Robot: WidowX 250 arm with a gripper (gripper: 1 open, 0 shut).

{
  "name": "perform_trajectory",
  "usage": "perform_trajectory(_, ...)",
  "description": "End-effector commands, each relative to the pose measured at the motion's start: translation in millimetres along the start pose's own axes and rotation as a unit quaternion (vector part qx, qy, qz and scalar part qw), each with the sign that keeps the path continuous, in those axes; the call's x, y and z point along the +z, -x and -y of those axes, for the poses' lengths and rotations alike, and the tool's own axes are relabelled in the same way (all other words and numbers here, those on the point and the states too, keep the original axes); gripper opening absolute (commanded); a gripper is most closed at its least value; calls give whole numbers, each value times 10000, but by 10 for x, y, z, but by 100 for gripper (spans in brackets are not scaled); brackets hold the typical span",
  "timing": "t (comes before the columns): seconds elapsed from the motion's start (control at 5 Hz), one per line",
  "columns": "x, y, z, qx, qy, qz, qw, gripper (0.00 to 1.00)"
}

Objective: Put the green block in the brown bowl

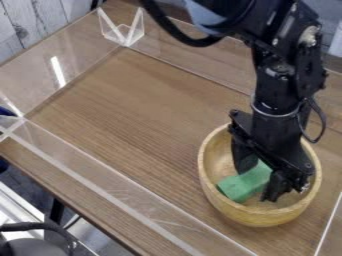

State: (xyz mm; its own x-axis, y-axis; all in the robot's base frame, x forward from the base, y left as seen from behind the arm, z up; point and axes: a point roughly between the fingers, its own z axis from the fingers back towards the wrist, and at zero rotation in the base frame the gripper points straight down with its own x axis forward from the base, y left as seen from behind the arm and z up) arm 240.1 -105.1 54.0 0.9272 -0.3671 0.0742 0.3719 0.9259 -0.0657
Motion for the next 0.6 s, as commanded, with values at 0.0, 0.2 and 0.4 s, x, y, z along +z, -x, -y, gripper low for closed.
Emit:
perform_trajectory(0.0, 159, -61, -21, 15, 38, 337, 9994, 100)
perform_trajectory(0.2, 164, -68, -31, 41, 60, 376, 9993, 100)
perform_trajectory(0.4, 168, -67, -40, 64, 84, 403, 9991, 100)
